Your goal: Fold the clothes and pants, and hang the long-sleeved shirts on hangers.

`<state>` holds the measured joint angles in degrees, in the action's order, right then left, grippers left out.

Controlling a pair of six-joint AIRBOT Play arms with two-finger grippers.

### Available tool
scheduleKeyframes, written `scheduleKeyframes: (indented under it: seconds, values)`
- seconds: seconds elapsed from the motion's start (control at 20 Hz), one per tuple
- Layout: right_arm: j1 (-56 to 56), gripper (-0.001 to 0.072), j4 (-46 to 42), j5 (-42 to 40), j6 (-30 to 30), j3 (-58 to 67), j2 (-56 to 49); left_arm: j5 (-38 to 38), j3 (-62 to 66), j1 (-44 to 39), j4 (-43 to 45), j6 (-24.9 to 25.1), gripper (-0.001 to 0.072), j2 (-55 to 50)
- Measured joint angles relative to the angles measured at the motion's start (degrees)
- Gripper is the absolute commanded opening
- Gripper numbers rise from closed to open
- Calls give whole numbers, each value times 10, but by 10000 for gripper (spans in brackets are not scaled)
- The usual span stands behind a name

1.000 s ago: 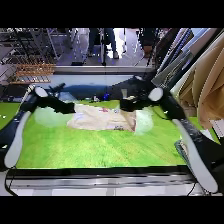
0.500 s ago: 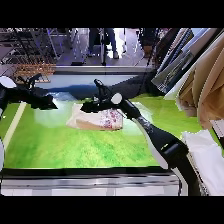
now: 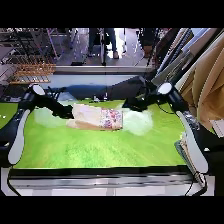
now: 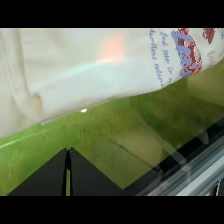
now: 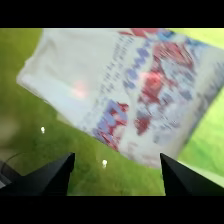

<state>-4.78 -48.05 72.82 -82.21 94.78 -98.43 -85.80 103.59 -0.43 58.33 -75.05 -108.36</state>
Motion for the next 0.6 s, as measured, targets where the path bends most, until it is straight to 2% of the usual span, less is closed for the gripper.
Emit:
scheduleKeyframes:
  seconds: [0.1, 0.2, 0.45, 0.5, 0.55, 0.6]
  values:
    - [20, 719, 17, -3, -4, -75, 5, 0, 0, -13, 0, 0, 5, -8]
    - [30, 720, 54, -25, 9, -122, -18, -4, 0, -21, 0, -2, 4, -11]
    - [28, 713, 163, -57, 48, -99, -124, -28, 0, -29, 0, -7, 4, -4]
    - [23, 664, 175, -57, 48, -78, -144, -30, 0, -30, 0, -7, 4, -1]
    - [17, 566, 184, -57, 46, -54, -164, -32, 0, -31, -1, -7, 4, 4]
    - [9, 414, 191, -57, 37, -27, -186, -33, 0, -32, -4, -9, 4, 8]
